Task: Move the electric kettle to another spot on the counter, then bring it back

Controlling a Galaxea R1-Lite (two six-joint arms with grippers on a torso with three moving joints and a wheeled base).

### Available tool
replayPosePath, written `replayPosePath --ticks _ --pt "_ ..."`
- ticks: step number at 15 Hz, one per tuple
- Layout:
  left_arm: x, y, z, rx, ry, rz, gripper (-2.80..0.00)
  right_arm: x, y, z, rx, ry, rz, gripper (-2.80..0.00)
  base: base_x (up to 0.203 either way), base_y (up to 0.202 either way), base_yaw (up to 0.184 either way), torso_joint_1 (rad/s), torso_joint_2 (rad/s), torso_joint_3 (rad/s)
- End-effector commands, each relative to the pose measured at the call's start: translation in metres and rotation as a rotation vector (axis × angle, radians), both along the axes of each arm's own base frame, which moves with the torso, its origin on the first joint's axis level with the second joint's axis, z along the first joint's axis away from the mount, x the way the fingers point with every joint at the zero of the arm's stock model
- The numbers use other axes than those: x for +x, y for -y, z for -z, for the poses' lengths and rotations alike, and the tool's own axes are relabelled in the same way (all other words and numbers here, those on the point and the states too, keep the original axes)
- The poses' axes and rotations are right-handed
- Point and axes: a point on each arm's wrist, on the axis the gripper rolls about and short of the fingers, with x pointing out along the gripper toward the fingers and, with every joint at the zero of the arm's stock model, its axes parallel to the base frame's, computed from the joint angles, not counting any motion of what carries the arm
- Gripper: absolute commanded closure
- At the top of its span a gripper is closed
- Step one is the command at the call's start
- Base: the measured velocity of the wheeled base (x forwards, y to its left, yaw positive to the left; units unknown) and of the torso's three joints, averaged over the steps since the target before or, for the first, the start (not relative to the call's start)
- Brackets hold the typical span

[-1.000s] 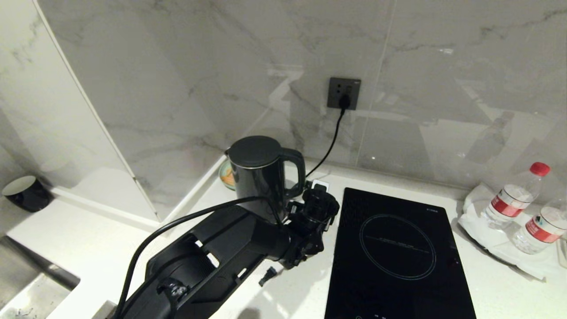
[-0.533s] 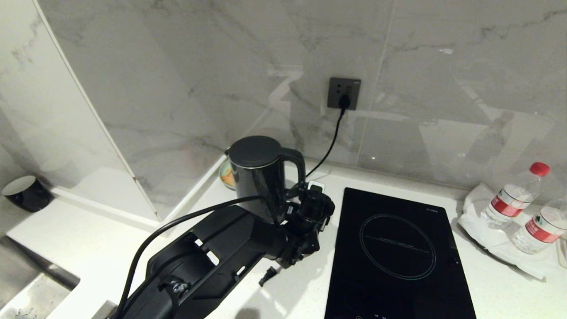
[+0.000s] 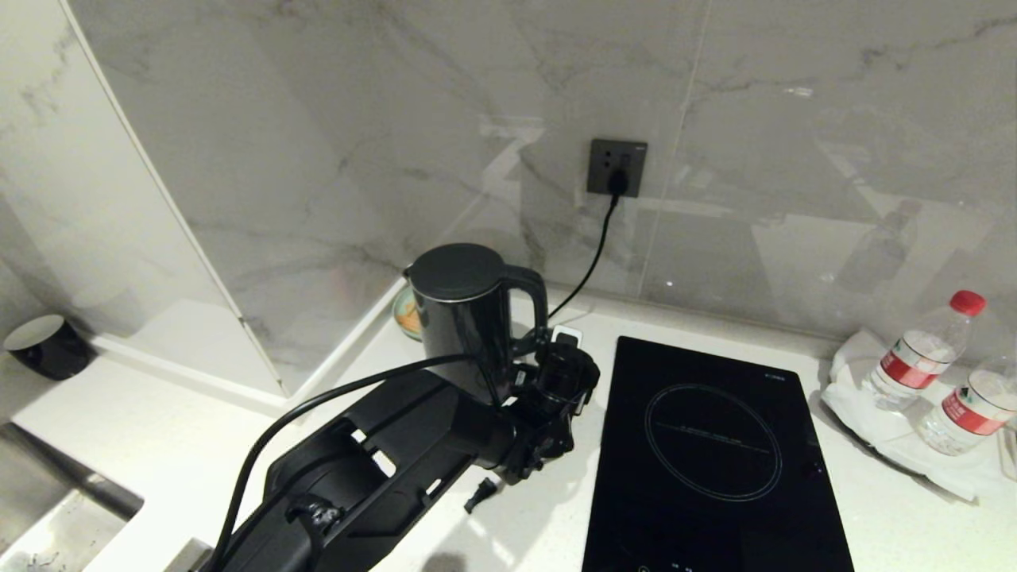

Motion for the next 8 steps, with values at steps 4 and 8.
replayPosePath --ticks 4,8 --pt "-0.021 0.01 -0.01 -0.027 0.022 0.037 -2.8 0.0 0.0 0.0 0.0 -0.001 0.0 0.0 0.0 0.0 0.0 0.0 0.0 0.0" --pt "-0.03 0.008 0.001 -0.017 0.003 0.043 -2.8 0.0 0.0 0.0 0.0 -0.001 0.0 0.0 0.0 0.0 0.0 0.0 0.0 0.0"
